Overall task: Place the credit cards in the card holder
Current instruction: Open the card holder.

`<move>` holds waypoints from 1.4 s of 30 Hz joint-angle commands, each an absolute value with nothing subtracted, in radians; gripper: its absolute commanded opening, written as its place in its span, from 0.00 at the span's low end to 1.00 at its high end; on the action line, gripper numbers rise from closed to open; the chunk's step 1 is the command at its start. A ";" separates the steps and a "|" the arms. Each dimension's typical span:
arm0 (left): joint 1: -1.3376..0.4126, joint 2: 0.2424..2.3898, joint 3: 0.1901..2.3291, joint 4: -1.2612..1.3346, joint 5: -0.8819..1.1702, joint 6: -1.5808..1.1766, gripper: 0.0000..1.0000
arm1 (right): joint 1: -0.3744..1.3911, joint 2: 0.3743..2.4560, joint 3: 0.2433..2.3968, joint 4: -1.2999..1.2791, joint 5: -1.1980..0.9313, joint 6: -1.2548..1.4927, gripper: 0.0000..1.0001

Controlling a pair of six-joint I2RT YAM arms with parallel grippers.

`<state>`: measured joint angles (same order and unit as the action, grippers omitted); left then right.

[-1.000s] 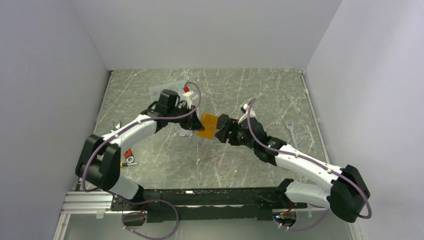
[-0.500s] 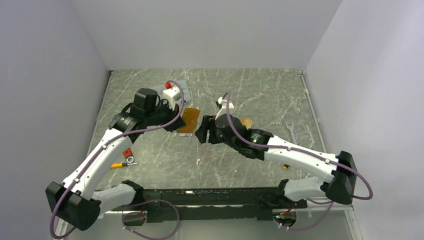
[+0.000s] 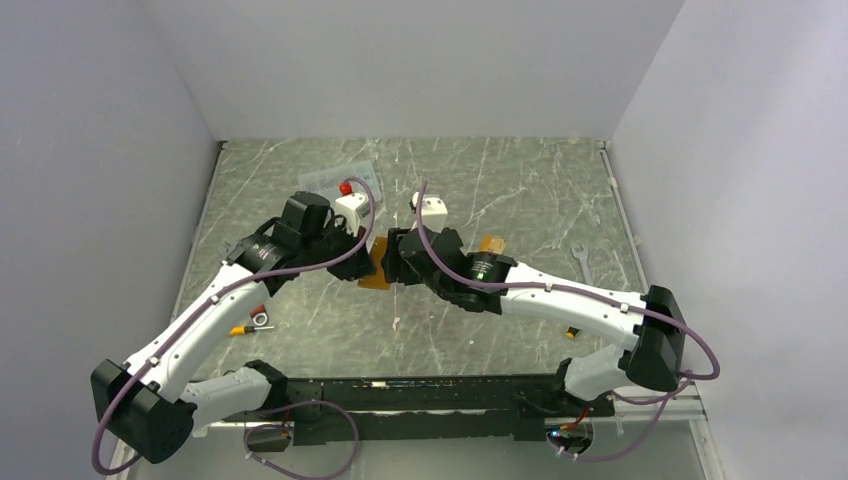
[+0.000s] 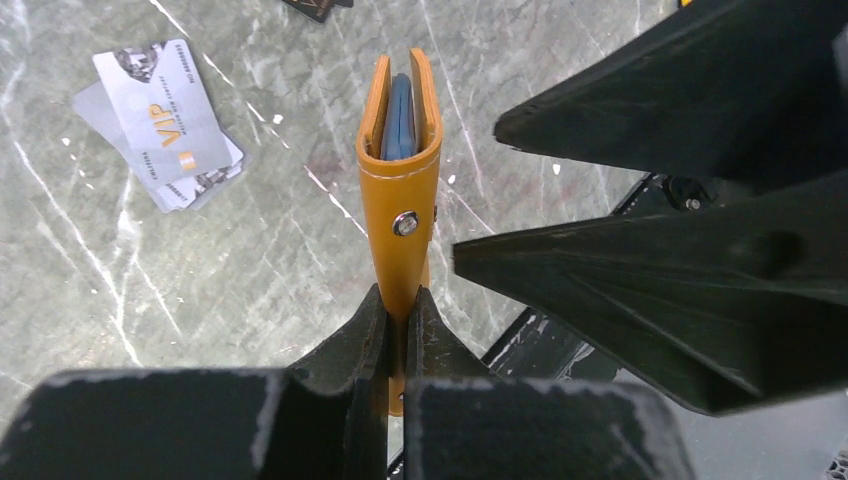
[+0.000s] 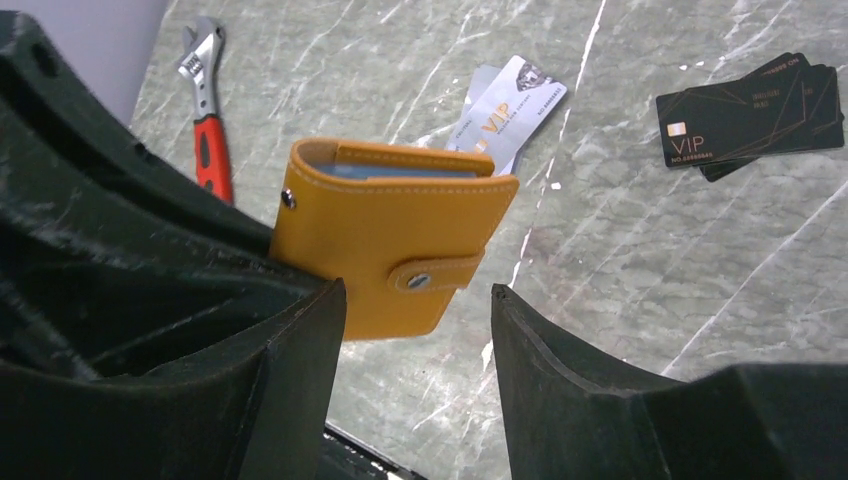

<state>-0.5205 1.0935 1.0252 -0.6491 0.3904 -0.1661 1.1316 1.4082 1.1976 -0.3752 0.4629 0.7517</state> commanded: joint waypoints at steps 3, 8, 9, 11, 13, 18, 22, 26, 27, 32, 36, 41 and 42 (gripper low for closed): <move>-0.537 1.058 1.062 -0.648 0.407 -0.222 0.00 | 1.139 1.434 1.255 -0.410 0.521 0.738 0.55; -0.537 1.063 1.075 -0.648 0.440 -0.258 0.00 | 1.143 1.445 1.254 -0.411 0.526 0.737 0.52; -0.538 1.064 1.079 -0.646 0.439 -0.261 0.00 | 1.148 1.453 1.258 -0.417 0.531 0.735 0.51; -0.538 1.067 1.088 -0.645 0.441 -0.267 0.00 | 1.160 1.467 1.268 -0.433 0.546 0.733 0.50; -0.537 1.071 1.094 -0.641 0.451 -0.284 0.00 | 1.170 1.479 1.273 -0.432 0.556 0.731 0.49; -0.537 1.076 1.100 -0.632 0.466 -0.311 0.00 | 1.205 1.517 1.308 -0.442 0.591 0.708 0.48; -0.538 1.075 1.097 -0.629 0.493 -0.325 0.00 | 1.222 1.544 1.334 -0.477 0.645 0.712 0.45; -0.537 1.068 1.082 -0.618 0.511 -0.352 0.00 | 1.235 1.551 1.348 -0.484 0.706 0.704 0.34; -0.537 1.067 1.081 -0.619 0.511 -0.357 0.00 | 1.240 1.555 1.354 -0.487 0.724 0.697 0.31; -0.535 1.069 1.083 -0.616 0.538 -0.389 0.00 | 1.277 1.608 1.399 -0.518 0.849 0.656 0.20; -0.525 1.078 1.068 -0.606 0.566 -0.417 0.00 | 1.305 1.652 1.437 -0.554 0.944 0.642 0.10; -0.515 1.074 1.055 -0.598 0.582 -0.430 0.00 | 1.311 1.652 1.421 -0.569 1.026 0.658 0.00; -0.513 1.073 1.055 -0.601 0.583 -0.432 0.00 | 1.312 1.645 1.416 -0.565 1.037 0.661 0.00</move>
<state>-0.5091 1.0927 1.0431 -0.6464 0.4503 -0.3847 1.3205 1.6508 1.4055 -0.5499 0.9165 0.6575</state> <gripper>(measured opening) 0.079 0.010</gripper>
